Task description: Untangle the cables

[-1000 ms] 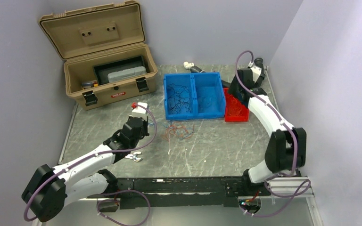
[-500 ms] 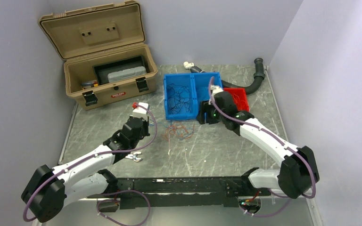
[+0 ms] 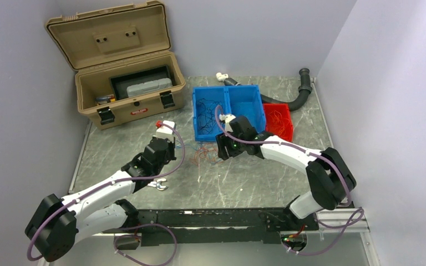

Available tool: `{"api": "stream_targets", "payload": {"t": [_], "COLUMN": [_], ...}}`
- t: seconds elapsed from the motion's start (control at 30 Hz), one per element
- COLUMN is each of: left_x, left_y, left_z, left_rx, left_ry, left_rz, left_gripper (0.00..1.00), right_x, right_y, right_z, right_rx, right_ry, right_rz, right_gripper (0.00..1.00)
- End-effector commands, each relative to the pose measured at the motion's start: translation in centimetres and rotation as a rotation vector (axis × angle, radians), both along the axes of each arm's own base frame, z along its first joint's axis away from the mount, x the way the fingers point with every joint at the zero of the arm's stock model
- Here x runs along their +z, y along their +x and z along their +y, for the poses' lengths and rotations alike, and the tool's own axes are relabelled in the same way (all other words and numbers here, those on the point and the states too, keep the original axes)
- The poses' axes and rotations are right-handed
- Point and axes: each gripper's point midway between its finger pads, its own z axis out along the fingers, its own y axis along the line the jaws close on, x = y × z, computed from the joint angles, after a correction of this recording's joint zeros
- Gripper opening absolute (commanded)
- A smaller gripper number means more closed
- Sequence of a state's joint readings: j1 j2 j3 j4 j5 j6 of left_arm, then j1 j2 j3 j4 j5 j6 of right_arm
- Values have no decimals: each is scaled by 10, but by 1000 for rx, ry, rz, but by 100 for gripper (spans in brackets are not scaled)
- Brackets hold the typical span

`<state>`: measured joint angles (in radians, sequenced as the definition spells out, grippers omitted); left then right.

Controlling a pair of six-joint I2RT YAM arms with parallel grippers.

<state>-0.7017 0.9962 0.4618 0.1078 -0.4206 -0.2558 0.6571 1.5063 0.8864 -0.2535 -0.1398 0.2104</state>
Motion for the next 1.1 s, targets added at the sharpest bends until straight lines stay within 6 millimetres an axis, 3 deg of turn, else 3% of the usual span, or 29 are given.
{"api": "stream_targets", "payload": {"t": [0.0,0.17,0.47,0.67,1.07], "left_x": [15,14,15,15,14], "left_y": [5,6,6,6,6], "left_z": [-2,-3,0,1,3], "left_rx": [10,12,23,27,39], "left_ry": [-15,-8,-6,-4,4], "left_rz": [-41,-34,-38,-38,-34], "left_gripper": [0,0,0,0,0], "right_x": [32,40,17,2,-19], "right_y": [5,4,-10,0,-10], "right_z": [42,67,94,92,79], "right_rx": [94,134,241,242,244], "right_ry": [71,61,-82,-213,-298], "right_rz": [-117,-156,-161,-187,-159], "right_gripper": [61,59,58,52,43]}}
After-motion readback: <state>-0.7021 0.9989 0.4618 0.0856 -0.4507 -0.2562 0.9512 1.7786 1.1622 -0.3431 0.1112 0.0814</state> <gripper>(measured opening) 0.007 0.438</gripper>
